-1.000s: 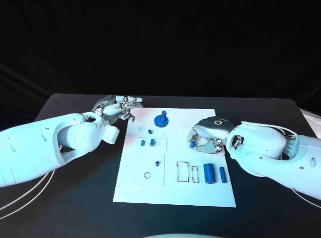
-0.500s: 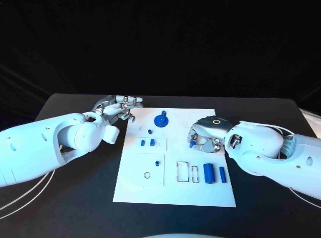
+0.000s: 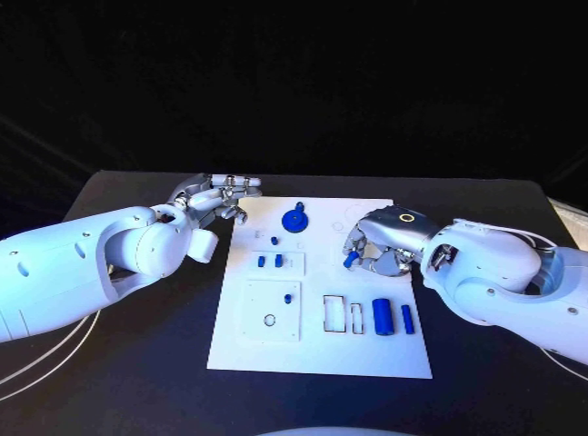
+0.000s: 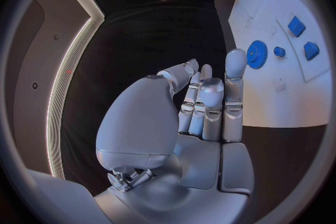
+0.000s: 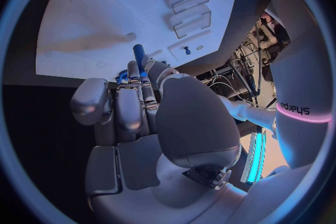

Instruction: Assemble the parts on the task board

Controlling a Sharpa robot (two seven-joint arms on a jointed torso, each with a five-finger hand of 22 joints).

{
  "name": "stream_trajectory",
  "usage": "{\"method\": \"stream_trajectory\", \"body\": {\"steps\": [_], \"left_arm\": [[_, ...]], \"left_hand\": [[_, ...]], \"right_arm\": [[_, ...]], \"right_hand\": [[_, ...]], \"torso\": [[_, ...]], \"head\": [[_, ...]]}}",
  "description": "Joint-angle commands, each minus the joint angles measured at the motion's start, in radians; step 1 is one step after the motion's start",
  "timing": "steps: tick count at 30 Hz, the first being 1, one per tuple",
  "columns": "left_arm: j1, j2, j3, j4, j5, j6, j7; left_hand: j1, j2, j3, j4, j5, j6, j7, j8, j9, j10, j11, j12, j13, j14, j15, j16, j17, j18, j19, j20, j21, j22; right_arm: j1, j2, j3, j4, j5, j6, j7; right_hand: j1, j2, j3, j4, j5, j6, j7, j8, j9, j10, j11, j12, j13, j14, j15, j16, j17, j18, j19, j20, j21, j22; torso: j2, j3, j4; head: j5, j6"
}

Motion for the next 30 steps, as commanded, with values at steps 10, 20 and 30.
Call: {"method": "stream_trajectory", "body": {"steps": [10, 20, 30], "left_arm": [[0.000, 0.010, 0.000, -0.007, 0.003, 0.029, -0.002], [0.000, 0.018, 0.000, -0.011, 0.003, 0.033, -0.004], [0.000, 0.026, 0.000, -0.011, 0.003, 0.037, -0.007]], "left_hand": [[0.007, 0.011, -0.005, -0.003, -0.002, -0.009, 0.001, 0.007, -0.001, -0.009, -0.002, 0.004, 0.002, -0.007, 0.003, -0.002, -0.003, 0.019, -0.001, 0.003, -0.002, -0.001], [0.008, 0.011, -0.005, -0.005, -0.002, -0.010, 0.001, 0.007, -0.001, -0.010, -0.002, 0.005, 0.002, -0.007, 0.003, -0.001, -0.002, 0.019, -0.001, 0.003, -0.003, -0.002], [0.008, 0.011, -0.005, -0.005, -0.002, -0.010, 0.001, 0.007, -0.001, -0.010, -0.002, 0.005, 0.002, -0.007, 0.003, -0.001, -0.002, 0.019, -0.001, 0.003, -0.003, -0.002]], "right_arm": [[0.004, 0.046, 0.005, 0.080, 0.088, -0.060, 0.000], [-0.056, 0.182, -0.002, 0.060, 0.093, -0.043, 0.041], [-0.107, 0.267, -0.009, -0.001, 0.066, -0.016, 0.051]], "right_hand": [[-0.015, -0.003, 0.013, 0.000, 0.001, -0.006, 0.004, -0.002, 0.013, -0.004, 0.000, -0.011, -0.004, 0.040, -0.004, 0.003, -0.001, -0.011, 0.007, 0.000, 0.003, 0.000], [-0.012, -0.005, 0.021, -0.006, 0.004, -0.008, 0.008, -0.004, 0.014, -0.004, 0.002, -0.018, -0.003, 0.040, -0.003, 0.004, -0.001, -0.011, 0.005, 0.000, 0.003, -0.001], [-0.013, -0.006, 0.023, -0.008, 0.008, -0.009, 0.010, -0.005, 0.014, -0.004, 0.003, -0.021, -0.003, 0.040, -0.002, 0.005, 0.000, -0.010, 0.005, 0.001, 0.003, -0.002]], "torso": [[0.000, 0.0010, -0.0015], [0.001, -0.0003, -0.0013], [0.001, -0.0010, -0.0027]], "head": [[0.009, -0.003], [0.031, -0.010], [0.041, -0.018]]}}
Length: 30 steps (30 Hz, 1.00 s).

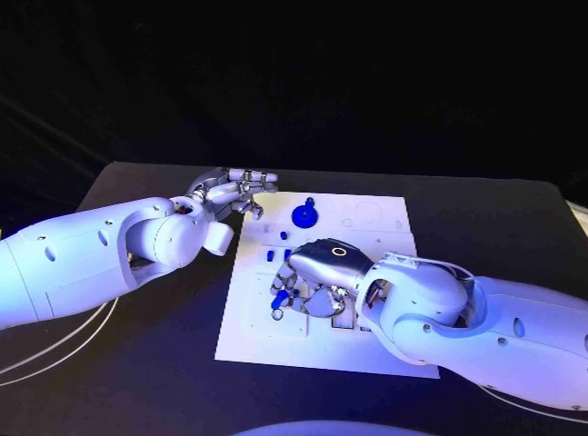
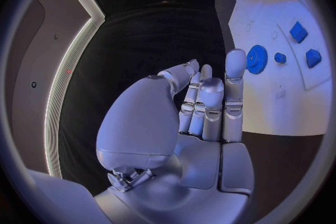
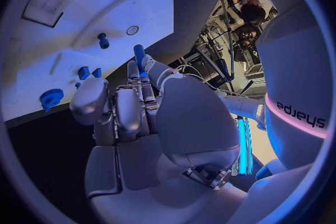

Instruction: Assemble the parts on the task board

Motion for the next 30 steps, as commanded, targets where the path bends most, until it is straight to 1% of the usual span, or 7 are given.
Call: {"method": "stream_trajectory", "body": {"steps": [1, 3, 7, 11, 20, 24, 30], "left_arm": [[0.000, 0.005, 0.000, 0.000, 0.003, 0.025, 0.002], [0.000, 0.007, 0.000, -0.001, 0.003, 0.026, 0.001], [-0.001, 0.008, 0.000, -0.002, 0.002, 0.026, 0.001], [-0.001, 0.008, 0.000, -0.003, 0.002, 0.025, 0.002], [-0.001, 0.008, 0.000, -0.003, 0.002, 0.024, 0.003], [-0.001, 0.007, 0.000, -0.004, 0.002, 0.023, 0.003], [-0.002, 0.007, 0.000, -0.004, 0.002, 0.025, 0.002]], "left_hand": [[0.003, 0.006, -0.002, -0.002, -0.002, -0.006, -0.003, 0.003, -0.001, -0.006, 0.002, 0.005, 0.001, -0.007, 0.003, -0.001, -0.001, 0.019, -0.001, 0.003, -0.003, -0.002], [0.003, 0.006, -0.002, -0.002, -0.002, -0.006, -0.003, 0.003, -0.001, -0.006, 0.002, 0.005, 0.001, -0.007, 0.003, -0.001, -0.001, 0.019, -0.001, 0.003, -0.003, -0.002], [0.003, 0.005, -0.003, -0.002, -0.003, -0.008, -0.002, 0.004, -0.001, -0.008, 0.002, 0.006, 0.001, -0.007, 0.003, 0.000, 0.000, 0.019, -0.001, 0.003, -0.002, -0.001], [0.003, 0.005, -0.003, -0.002, -0.003, -0.008, -0.002, 0.004, -0.001, -0.008, 0.002, 0.006, 0.001, -0.007, 0.003, 0.000, 0.000, 0.019, -0.001, 0.003, -0.002, -0.001], [0.003, 0.005, -0.003, -0.002, -0.003, -0.008, -0.002, 0.004, -0.001, -0.008, 0.002, 0.006, 0.001, -0.007, 0.003, 0.000, 0.000, 0.019, -0.001, 0.003, -0.002, -0.001], [0.002, 0.005, -0.004, -0.002, -0.003, -0.008, -0.002, 0.004, -0.002, -0.009, 0.003, 0.007, 0.001, -0.007, 0.003, 0.000, 0.000, 0.019, -0.001, 0.003, -0.003, -0.001], [0.002, 0.005, -0.004, -0.002, -0.003, -0.008, -0.002, 0.004, -0.002, -0.009, 0.003, 0.007, 0.001, -0.007, 0.003, 0.000, 0.000, 0.019, -0.001, 0.003, -0.003, -0.001]], "right_arm": [[-0.012, 0.018, -0.001, -0.020, -0.024, 0.024, 0.015], [-0.019, 0.029, -0.002, -0.032, -0.033, 0.033, 0.013], [-0.030, 0.047, -0.003, -0.055, -0.050, 0.052, 0.006], [-0.036, 0.056, -0.004, -0.070, -0.060, 0.067, 0.001], [-0.038, 0.055, -0.005, -0.076, -0.092, 0.077, -0.017], [-0.039, 0.054, -0.005, -0.076, -0.100, 0.086, -0.024], [-0.039, 0.048, -0.005, -0.067, -0.123, 0.076, -0.039]], "right_hand": [[-0.003, -0.004, 0.007, 0.001, 0.007, 0.002, 0.009, 0.007, 0.001, -0.005, 0.002, -0.006, 0.000, 0.040, -0.002, 0.005, 0.000, -0.010, 0.005, 0.001, 0.003, 0.000], [-0.003, -0.004, 0.007, 0.001, 0.007, 0.002, 0.009, 0.007, 0.001, -0.005, 0.002, -0.006, 0.000, 0.040, -0.002, 0.005, 0.000, -0.010, 0.005, 0.001, 0.003, 0.000], [-0.003, -0.004, 0.007, 0.001, 0.007, 0.002, 0.009, 0.007, 0.001, -0.005, 0.002, -0.006, 0.000, 0.040, -0.002, 0.005, 0.000, -0.010, 0.005, 0.001, 0.003, 0.000], [-0.004, -0.004, 0.007, 0.000, 0.008, 0.002, 0.010, 0.007, 0.001, -0.005, 0.002, -0.007, 0.000, 0.040, -0.002, 0.005, -0.001, -0.010, 0.004, 0.001, 0.002, -0.002], [-0.005, -0.004, 0.008, 0.000, 0.009, 0.002, 0.010, 0.007, 0.001, -0.004, 0.002, -0.007, 0.000, 0.040, -0.002, 0.006, 0.001, -0.010, 0.004, 0.001, 0.002, -0.002], [-0.005, -0.004, 0.008, 0.000, 0.009, 0.002, 0.010, 0.007, 0.001, -0.004, 0.002, -0.007, 0.000, 0.040, -0.002, 0.006, 0.001, -0.010, 0.004, 0.001, 0.002, -0.002], [-0.005, -0.003, 0.008, -0.001, 0.009, 0.003, 0.010, 0.007, 0.002, -0.003, 0.002, -0.007, 0.001, 0.039, -0.002, 0.006, 0.000, -0.010, 0.003, 0.001, 0.002, -0.002]], "torso": [[0.001, 0.0002, -0.0017], [0.000, 0.0007, -0.0017], [-0.001, 0.0001, -0.0012], [-0.001, 0.0012, -0.0006], [-0.002, 0.0016, -0.0010], [-0.001, 0.0011, -0.0010], [-0.001, 0.0018, -0.0011]], "head": [[0.004, -0.004], [0.004, -0.007], [0.003, -0.010], [0.003, -0.011], [0.003, -0.013], [0.003, -0.014], [0.003, -0.013]]}}
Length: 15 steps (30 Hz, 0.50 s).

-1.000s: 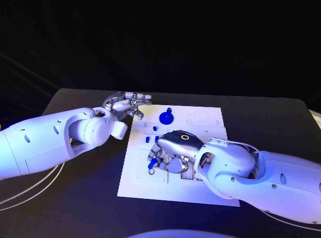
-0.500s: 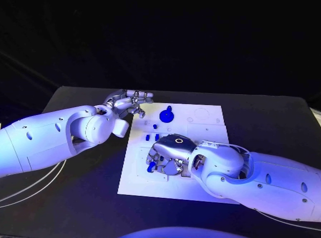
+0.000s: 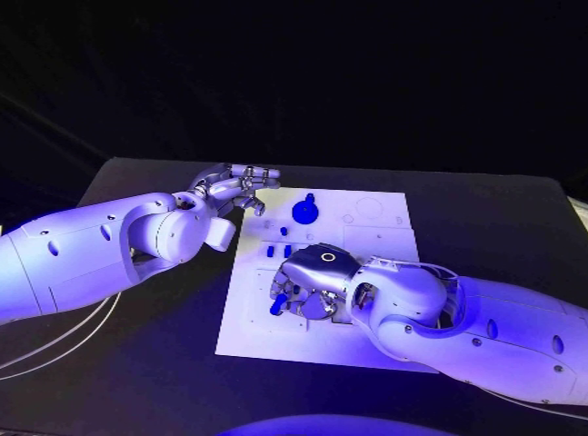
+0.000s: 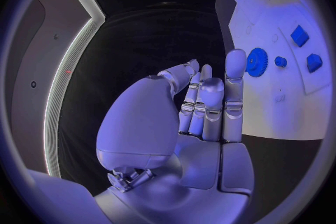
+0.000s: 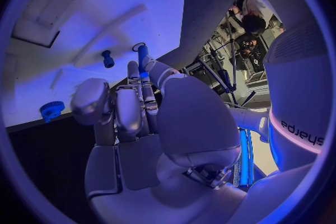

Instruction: Assemble the parts on the task board

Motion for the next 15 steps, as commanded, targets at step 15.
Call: {"method": "stream_trajectory", "body": {"steps": [15], "left_arm": [[-0.001, -0.002, 0.000, 0.000, 0.002, 0.022, 0.000]], "left_hand": [[0.001, 0.005, -0.005, -0.003, -0.003, -0.010, -0.001, 0.004, -0.002, -0.007, 0.000, 0.007, 0.002, -0.004, 0.000, 0.000, -0.002, 0.018, 0.000, 0.003, -0.003, -0.002]], "right_arm": [[-0.002, -0.020, -0.002, 0.031, -0.054, 0.045, -0.048]], "right_hand": [[-0.001, 0.003, 0.007, 0.001, 0.003, 0.009, 0.003, 0.005, 0.004, 0.000, 0.001, -0.005, 0.001, 0.039, -0.001, 0.006, 0.000, -0.010, 0.003, 0.001, 0.002, -0.001]], "torso": [[0.001, -0.0001, -0.0002]], "head": [[0.001, -0.002]]}}
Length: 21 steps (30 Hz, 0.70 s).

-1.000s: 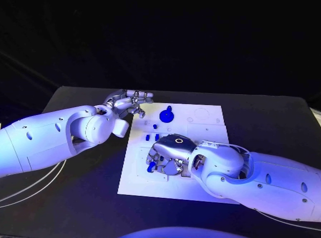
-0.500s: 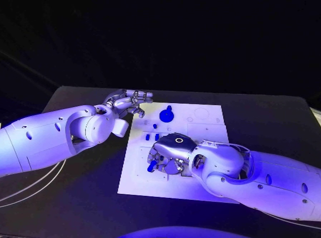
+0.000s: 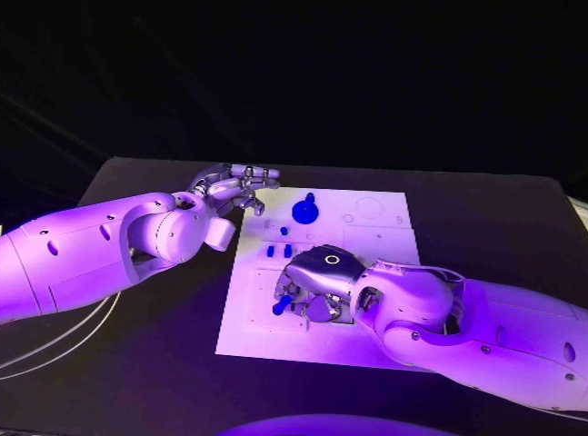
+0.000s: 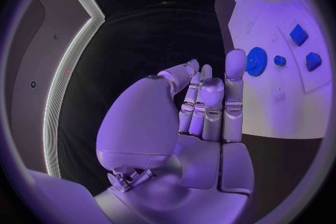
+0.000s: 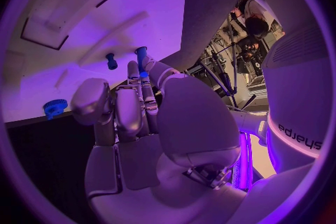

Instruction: Assemble the parts on the task board

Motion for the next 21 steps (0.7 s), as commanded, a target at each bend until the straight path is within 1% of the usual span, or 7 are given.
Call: {"method": "stream_trajectory", "body": {"steps": [1, 4, 6, 10, 16, 19, 21], "left_arm": [[0.000, 0.000, 0.000, 0.001, 0.002, 0.021, 0.002], [0.000, 0.001, 0.000, 0.001, 0.002, 0.022, 0.001], [0.000, 0.001, 0.000, 0.001, 0.002, 0.022, 0.001], [0.000, 0.000, 0.000, 0.002, 0.002, 0.021, 0.001], [0.000, 0.000, 0.000, 0.003, 0.002, 0.021, -0.001], [0.000, -0.001, 0.000, 0.003, 0.002, 0.023, -0.004], [0.000, -0.001, 0.000, 0.004, 0.002, 0.025, -0.007]], "left_hand": [[0.001, 0.005, -0.005, -0.003, -0.003, -0.008, 0.000, 0.004, -0.002, -0.007, 0.000, 0.007, 0.002, -0.004, 0.000, 0.000, -0.002, 0.019, 0.000, 0.003, -0.003, -0.002], [0.001, 0.005, -0.005, -0.003, -0.003, -0.008, 0.000, 0.004, -0.002, -0.007, 0.000, 0.007, 0.002, -0.004, 0.000, 0.000, -0.002, 0.019, 0.000, 0.003, -0.003, -0.002], [0.001, 0.005, -0.005, -0.003, -0.003, -0.008, 0.000, 0.004, -0.002, -0.007, 0.000, 0.007, 0.002, -0.004, 0.000, 0.000, -0.002, 0.019, 0.000, 0.003, -0.003, -0.002], [0.001, 0.005, -0.005, -0.003, -0.003, -0.008, 0.000, 0.004, -0.002, -0.007, 0.000, 0.007, 0.002, -0.004, 0.000, 0.000, -0.002, 0.019, 0.000, 0.003, -0.003, -0.002], [0.001, 0.005, -0.005, -0.003, -0.003, -0.008, 0.000, 0.004, -0.002, -0.007, 0.000, 0.007, 0.002, -0.004, 0.000, 0.000, -0.002, 0.019, 0.000, 0.003, -0.003, -0.002], [0.001, 0.005, -0.005, -0.003, -0.003, -0.008, 0.000, 0.004, -0.002, -0.007, 0.000, 0.007, 0.002, -0.004, 0.000, 0.000, -0.002, 0.019, 0.000, 0.003, -0.003, -0.002], [0.001, 0.005, -0.006, -0.003, -0.003, -0.009, 0.001, 0.004, -0.002, -0.009, 0.000, 0.008, 0.002, -0.005, 0.001, 0.000, -0.003, 0.019, -0.001, 0.004, -0.004, -0.002]], "right_arm": [[0.000, 0.003, 0.000, 0.001, -0.021, 0.039, -0.023], [0.001, 0.009, 0.000, 0.000, -0.026, 0.053, -0.028], [0.001, 0.017, 0.000, -0.002, -0.029, 0.073, -0.036], [0.003, 0.032, -0.001, -0.010, -0.035, 0.108, -0.046], [0.003, 0.046, -0.003, -0.018, -0.037, 0.120, -0.046], [0.003, 0.048, -0.003, -0.018, -0.022, 0.102, -0.029], [0.003, 0.048, -0.004, -0.017, -0.015, 0.083, -0.021]], "right_hand": [[0.000, 0.006, 0.006, 0.002, 0.003, 0.010, -0.001, 0.004, 0.002, -0.001, -0.001, -0.005, 0.001, 0.039, -0.001, 0.006, 0.000, -0.010, 0.002, 0.001, 0.002, -0.002], [-0.003, 0.005, 0.005, 0.003, 0.002, 0.010, -0.001, 0.005, 0.003, 0.000, -0.001, -0.007, 0.001, 0.039, -0.001, 0.006, 0.000, -0.010, 0.002, 0.002, 0.002, -0.002], [-0.005, 0.004, 0.004, 0.003, 0.001, 0.010, -0.001, 0.004, 0.003, 0.001, 0.000, -0.007, 0.001, 0.039, -0.001, 0.006, -0.001, -0.010, 0.002, 0.002, 0.002, -0.001], [-0.014, 0.001, 0.001, 0.006, 0.000, 0.010, -0.002, 0.004, 0.004, 0.003, 0.000, -0.010, 0.002, 0.038, -0.001, 0.006, -0.002, -0.009, 0.001, 0.002, 0.002, -0.002], [-0.026, -0.008, -0.006, 0.008, 0.005, 0.006, -0.002, 0.001, 0.004, 0.003, 0.000, -0.016, 0.001, 0.037, 0.000, 0.005, -0.003, -0.009, -0.001, 0.003, 0.001, -0.004], [-0.056, -0.036, -0.027, 0.019, 0.060, -0.020, 0.007, -0.017, -0.002, -0.019, 0.008, -0.037, -0.002, 0.036, 0.007, 0.006, -0.004, -0.009, -0.003, 0.006, 0.001, -0.005], [-0.075, -0.054, -0.045, 0.026, 0.069, -0.043, 0.013, -0.031, -0.008, -0.047, 0.017, -0.055, -0.004, 0.035, 0.014, 0.004, -0.008, -0.009, -0.006, 0.011, -0.002, -0.010]], "torso": [[0.000, -0.0003, 0.0004], [0.000, -0.0004, 0.0014], [0.000, -0.0009, 0.0004], [0.000, -0.0017, 0.0007], [0.000, -0.0015, 0.0006], [0.000, -0.0018, 0.0003], [0.000, -0.0010, 0.0006]], "head": [[0.000, -0.001], [-0.001, -0.001], [0.001, -0.002], [0.000, -0.003], [0.000, -0.003], [-0.001, -0.003], [0.000, -0.003]]}}
